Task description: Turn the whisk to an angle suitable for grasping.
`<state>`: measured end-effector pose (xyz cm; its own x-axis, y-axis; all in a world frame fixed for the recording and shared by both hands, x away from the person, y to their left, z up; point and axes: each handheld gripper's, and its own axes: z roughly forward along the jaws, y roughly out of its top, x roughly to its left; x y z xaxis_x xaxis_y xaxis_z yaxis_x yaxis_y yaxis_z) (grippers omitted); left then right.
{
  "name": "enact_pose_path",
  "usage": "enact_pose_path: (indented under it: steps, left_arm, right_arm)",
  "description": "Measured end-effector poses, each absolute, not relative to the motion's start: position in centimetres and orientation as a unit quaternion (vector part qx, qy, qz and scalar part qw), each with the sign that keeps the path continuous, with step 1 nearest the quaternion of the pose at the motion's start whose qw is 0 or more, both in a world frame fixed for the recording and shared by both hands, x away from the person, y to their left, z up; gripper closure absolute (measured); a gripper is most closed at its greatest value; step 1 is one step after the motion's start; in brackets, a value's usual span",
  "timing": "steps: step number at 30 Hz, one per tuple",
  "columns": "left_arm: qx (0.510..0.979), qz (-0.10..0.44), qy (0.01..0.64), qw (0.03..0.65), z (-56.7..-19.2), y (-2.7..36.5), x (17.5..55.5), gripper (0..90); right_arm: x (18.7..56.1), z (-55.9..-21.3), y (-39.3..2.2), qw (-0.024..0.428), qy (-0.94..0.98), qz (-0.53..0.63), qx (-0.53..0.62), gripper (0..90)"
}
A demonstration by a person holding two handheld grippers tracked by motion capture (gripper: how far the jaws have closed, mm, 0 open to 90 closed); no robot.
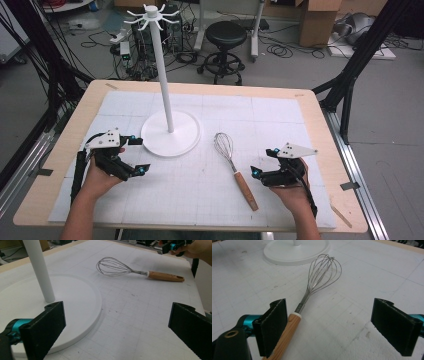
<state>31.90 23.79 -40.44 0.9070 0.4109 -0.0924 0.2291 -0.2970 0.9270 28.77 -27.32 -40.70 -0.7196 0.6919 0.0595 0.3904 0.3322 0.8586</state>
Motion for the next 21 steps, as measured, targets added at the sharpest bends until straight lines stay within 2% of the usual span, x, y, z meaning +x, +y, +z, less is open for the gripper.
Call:
enact_pose_path:
  steps: [16,21]
  left_arm:
    - [0.799,0.084,0.197,0.562,-40.2,23.7,31.9,1.7]
    - [0.801,0.084,0.197,0.559,-40.3,23.5,31.9,1.7]
  right_arm:
    - [28.0,-39.9,-25.8,0.167,0.809,0.445,0.344,12.6]
    - [28.2,-40.5,-24.6,0.155,0.824,0.421,0.346,14.3]
